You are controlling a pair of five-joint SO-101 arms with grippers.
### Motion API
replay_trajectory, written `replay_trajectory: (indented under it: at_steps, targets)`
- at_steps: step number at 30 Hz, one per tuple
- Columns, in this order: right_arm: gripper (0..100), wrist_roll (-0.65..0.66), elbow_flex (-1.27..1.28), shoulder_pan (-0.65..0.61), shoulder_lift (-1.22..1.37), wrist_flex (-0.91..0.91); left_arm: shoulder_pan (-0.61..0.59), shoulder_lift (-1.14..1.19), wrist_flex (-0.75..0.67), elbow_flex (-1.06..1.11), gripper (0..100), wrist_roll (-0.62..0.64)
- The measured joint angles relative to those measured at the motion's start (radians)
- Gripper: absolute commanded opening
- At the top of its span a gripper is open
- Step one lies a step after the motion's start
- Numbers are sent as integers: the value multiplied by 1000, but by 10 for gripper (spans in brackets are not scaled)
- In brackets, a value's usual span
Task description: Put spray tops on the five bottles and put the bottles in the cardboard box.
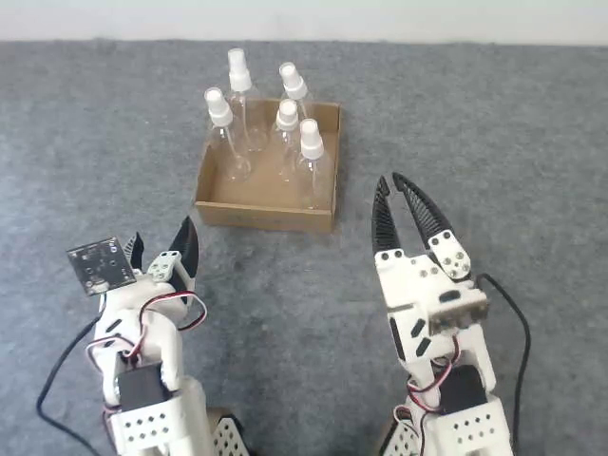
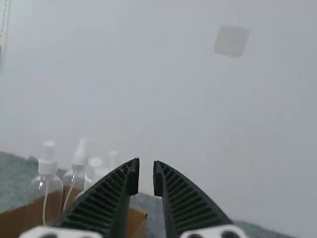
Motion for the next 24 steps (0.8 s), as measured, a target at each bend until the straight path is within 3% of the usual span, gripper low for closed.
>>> replay_trajectory:
  at_steps: [9, 24]
  targets:
    - [21, 0, 0, 127, 0, 249, 0, 0, 0, 0, 266, 0]
    - [21, 0, 0, 123, 0, 723, 0, 0, 9, 0, 265, 0]
